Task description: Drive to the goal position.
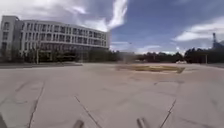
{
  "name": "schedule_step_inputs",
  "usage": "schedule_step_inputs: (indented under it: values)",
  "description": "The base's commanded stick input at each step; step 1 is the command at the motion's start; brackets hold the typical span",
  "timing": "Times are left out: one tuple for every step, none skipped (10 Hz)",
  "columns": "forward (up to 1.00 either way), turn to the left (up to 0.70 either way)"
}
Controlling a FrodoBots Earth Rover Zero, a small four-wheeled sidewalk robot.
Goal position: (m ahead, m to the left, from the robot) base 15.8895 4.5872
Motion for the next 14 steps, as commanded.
schedule_step_inputs:
  values:
    - [1.00, 0.23]
    - [1.00, 0.00]
    - [1.00, 0.00]
    - [1.00, 0.00]
    - [1.00, 0.00]
    - [1.00, 0.00]
    - [1.00, 0.00]
    - [1.00, 0.00]
    - [1.00, 0.00]
    - [1.00, 0.00]
    - [1.00, 0.00]
    - [1.00, 0.00]
    - [1.00, 0.00]
    - [1.00, 0.00]
